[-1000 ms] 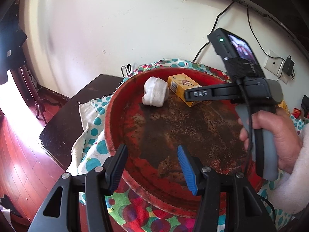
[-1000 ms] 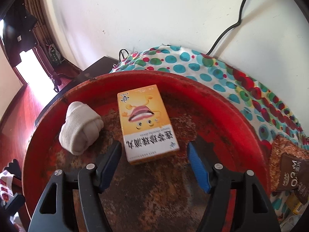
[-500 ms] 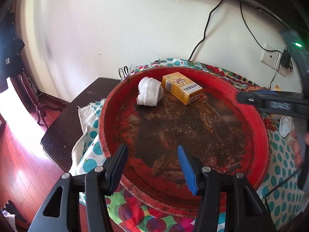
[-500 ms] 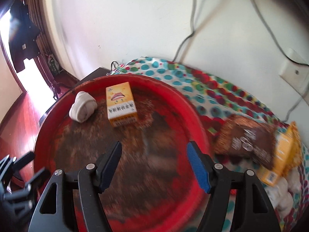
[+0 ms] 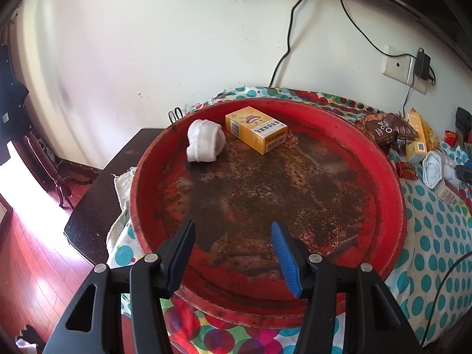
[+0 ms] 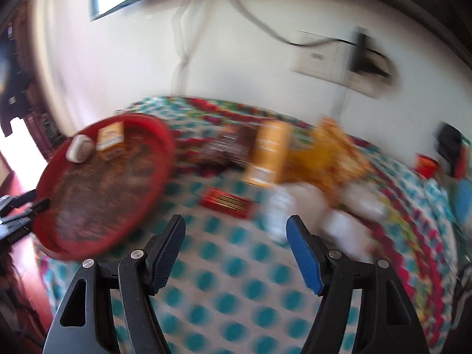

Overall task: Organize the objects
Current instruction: 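Grasp the red box with the right gripper while the left gripper grasps another white sock, then carry the white sock in the left gripper over the red tray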

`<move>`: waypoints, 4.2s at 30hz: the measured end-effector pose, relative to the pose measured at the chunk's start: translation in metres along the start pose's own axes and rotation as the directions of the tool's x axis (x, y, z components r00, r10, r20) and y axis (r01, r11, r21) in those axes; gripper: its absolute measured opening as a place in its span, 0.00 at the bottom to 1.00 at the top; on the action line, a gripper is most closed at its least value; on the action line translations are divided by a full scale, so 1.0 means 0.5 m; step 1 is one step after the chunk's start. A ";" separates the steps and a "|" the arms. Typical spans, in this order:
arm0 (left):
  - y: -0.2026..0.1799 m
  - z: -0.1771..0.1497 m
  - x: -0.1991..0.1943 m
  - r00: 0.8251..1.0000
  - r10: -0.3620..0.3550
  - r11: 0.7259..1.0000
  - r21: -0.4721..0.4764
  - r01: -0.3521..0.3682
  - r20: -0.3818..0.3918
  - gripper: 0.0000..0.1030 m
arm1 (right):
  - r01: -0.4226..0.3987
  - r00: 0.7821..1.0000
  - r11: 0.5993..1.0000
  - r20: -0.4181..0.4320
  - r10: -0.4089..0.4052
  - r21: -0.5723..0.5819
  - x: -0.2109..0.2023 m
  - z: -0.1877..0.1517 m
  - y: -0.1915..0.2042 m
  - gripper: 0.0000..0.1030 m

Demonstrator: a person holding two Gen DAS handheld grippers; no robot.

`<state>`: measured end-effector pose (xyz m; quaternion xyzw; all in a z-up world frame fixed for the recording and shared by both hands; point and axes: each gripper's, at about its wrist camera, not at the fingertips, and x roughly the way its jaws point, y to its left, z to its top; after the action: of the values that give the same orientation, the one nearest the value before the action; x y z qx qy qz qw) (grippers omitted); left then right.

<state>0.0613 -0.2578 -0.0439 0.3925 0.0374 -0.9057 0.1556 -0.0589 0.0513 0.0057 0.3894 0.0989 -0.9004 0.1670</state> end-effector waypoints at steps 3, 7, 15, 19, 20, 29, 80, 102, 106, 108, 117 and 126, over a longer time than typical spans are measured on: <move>-0.012 -0.002 0.001 1.000 0.004 1.000 0.019 -0.004 -0.002 0.54 | 0.066 0.998 0.996 -0.014 -0.066 0.055 -0.010 -0.034 -0.082 0.68; -0.028 -0.007 0.002 1.000 0.005 0.999 0.051 -0.005 -0.001 0.54 | 0.105 0.994 0.989 -0.051 -0.100 0.108 0.001 -0.075 -0.152 0.68; -0.065 -0.011 -0.008 1.000 -0.009 0.993 0.122 0.006 0.024 0.54 | 0.035 0.997 0.991 -0.077 -0.025 0.127 0.049 -0.105 -0.172 0.68; -0.094 -0.014 -0.014 0.999 -0.006 0.984 0.179 -0.001 0.038 0.54 | -0.027 0.997 0.995 -0.072 0.034 0.101 0.069 -0.102 -0.164 0.68; -0.101 -0.015 -0.015 0.999 -0.007 0.981 0.194 -0.001 0.040 0.54 | -0.040 0.996 0.995 -0.071 0.047 0.096 0.075 -0.101 -0.165 0.68; -0.190 0.002 -0.042 0.997 -0.060 0.940 0.338 0.039 0.051 0.54 | -0.112 0.988 0.993 -0.104 0.114 0.027 0.128 -0.083 -0.167 0.67; -0.659 0.131 0.136 0.903 -0.370 0.837 0.344 0.426 -0.218 0.30 | -0.122 0.990 0.991 -0.063 0.125 0.051 0.116 -0.098 -0.261 0.27; -0.493 0.115 0.058 0.939 -0.304 0.900 0.276 0.338 -0.157 0.30 | -0.062 0.995 0.998 -0.077 0.062 0.006 0.118 -0.097 -0.251 0.27; -0.451 0.114 0.044 0.948 -0.284 0.914 0.258 0.312 -0.142 0.30 | -0.055 0.995 0.998 -0.078 0.055 0.002 0.118 -0.095 -0.249 0.27; -0.425 0.115 0.036 0.953 -0.271 0.923 0.246 0.296 -0.132 0.30 | -0.056 0.995 0.998 -0.078 0.057 0.006 0.118 -0.095 -0.248 0.27; -0.320 0.111 0.033 0.966 -0.225 0.954 0.174 0.245 -0.128 0.30 | -0.048 0.996 0.999 -0.080 0.048 0.001 0.118 -0.094 -0.247 0.27; -0.250 0.097 0.050 0.974 -0.179 0.973 0.121 0.197 -0.140 0.30 | -0.038 0.996 0.999 -0.082 0.037 -0.006 0.118 -0.092 -0.244 0.27</move>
<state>-0.0274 -0.1548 -0.0352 0.4539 0.0232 -0.8899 0.0395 -0.1118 0.1651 -0.0630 0.4272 0.1018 -0.8799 0.1813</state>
